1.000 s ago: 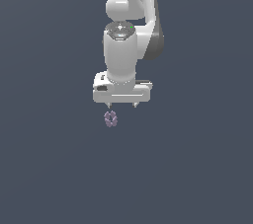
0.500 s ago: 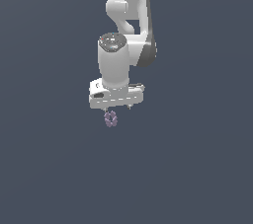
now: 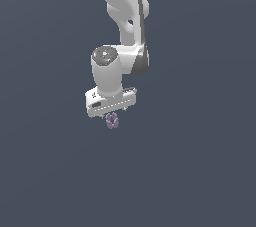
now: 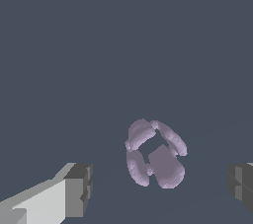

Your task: Pick up the object and move it to a goal position.

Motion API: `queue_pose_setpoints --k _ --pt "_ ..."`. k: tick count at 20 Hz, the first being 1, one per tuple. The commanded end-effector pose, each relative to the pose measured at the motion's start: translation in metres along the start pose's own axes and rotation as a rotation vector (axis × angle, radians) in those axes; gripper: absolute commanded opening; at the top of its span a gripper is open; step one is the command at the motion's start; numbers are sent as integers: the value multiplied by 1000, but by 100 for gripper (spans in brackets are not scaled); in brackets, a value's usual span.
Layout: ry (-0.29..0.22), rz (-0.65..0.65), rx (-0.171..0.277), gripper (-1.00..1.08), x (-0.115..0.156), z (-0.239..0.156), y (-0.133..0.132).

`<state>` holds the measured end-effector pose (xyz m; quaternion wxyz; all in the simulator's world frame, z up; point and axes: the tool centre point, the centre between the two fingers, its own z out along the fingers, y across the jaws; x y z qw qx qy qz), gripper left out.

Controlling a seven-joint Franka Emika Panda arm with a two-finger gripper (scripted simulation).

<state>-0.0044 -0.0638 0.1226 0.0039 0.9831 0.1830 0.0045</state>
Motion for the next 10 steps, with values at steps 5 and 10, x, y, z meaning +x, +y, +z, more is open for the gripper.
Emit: queue_pose_setpoints --k 5,10 --pt "-5 -84 7 100 -8 16 7" --pt "-7 -114 9 100 -12 21 10"
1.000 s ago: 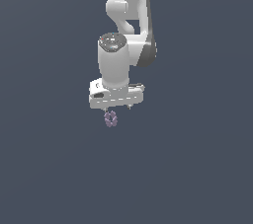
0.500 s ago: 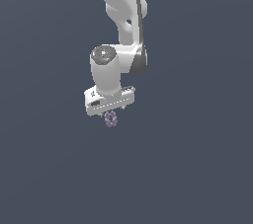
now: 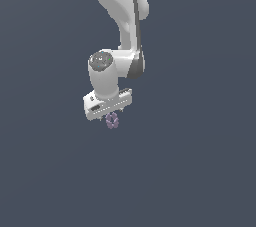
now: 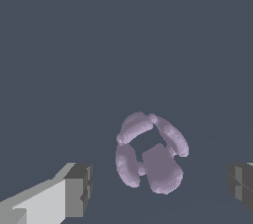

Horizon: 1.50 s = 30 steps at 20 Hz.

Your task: Pick up the object and move it to a goal position.

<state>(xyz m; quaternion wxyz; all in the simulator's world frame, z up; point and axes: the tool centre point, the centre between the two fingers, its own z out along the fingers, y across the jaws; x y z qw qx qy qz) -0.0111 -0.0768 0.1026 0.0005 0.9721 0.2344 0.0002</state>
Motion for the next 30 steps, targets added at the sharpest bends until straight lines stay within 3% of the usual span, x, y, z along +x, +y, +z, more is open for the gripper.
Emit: queue_pose_setpoints --k 1,21,22,30 --pt "0 -12 1 100 -1 2 1" --pt "0 -14 1 100 -1 52 1" --pt "0 -14 1 -100 -1 52 1" --pt "0 -14 1 -100 -1 52 1"
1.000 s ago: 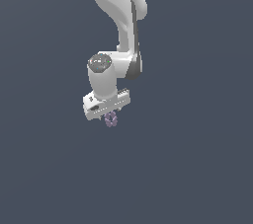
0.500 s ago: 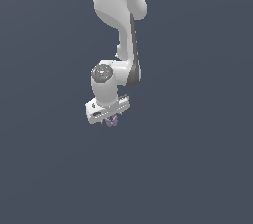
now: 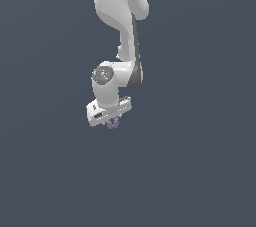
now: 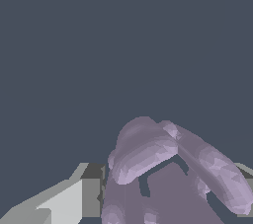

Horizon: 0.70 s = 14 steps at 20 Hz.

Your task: Pick up the object and move it to a goal position.

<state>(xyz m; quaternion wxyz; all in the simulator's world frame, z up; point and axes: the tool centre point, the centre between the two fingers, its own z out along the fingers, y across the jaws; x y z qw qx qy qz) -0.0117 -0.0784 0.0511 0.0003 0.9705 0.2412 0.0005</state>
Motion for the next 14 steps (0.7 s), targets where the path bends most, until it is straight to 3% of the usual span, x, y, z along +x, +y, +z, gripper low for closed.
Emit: queue_pose_setpoints --k 1,8,14 --pt "-1 0 1 -100 0 1 0" --pt "0 0 0 -100 4 -12 -3" --pt "0 0 0 -100 15 -48 -12"
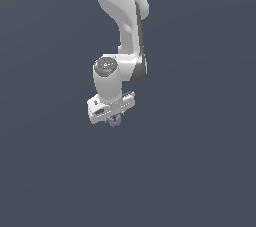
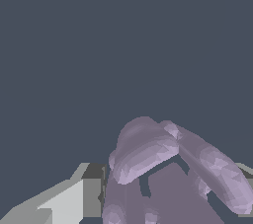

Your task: Pick up the object and move it to a goal position.

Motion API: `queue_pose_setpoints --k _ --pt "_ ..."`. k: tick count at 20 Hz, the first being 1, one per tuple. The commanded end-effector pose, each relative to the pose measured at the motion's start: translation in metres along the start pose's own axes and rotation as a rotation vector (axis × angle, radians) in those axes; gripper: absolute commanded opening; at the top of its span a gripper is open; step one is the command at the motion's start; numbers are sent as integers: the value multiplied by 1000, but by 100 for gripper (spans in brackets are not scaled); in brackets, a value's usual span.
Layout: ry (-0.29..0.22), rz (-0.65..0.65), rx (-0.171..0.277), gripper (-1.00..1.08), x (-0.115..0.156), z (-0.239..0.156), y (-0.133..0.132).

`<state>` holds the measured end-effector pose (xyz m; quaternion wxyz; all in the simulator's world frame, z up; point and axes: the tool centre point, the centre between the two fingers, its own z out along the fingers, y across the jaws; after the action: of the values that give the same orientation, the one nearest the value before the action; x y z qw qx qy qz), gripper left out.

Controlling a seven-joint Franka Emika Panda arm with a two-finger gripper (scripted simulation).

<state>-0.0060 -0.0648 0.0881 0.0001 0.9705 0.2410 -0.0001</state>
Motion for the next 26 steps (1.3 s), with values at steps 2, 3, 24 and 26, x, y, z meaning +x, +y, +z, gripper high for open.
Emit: queue_pose_setpoints --k 2,3,24,26 --pt "1 0 -1 -100 9 -27 -7" --pt "1 -1 -1 -100 12 -36 -9" --pt "0 -1 0 -100 81 -238 -56" --pt "0 -1 0 -100 85 -249 -58"
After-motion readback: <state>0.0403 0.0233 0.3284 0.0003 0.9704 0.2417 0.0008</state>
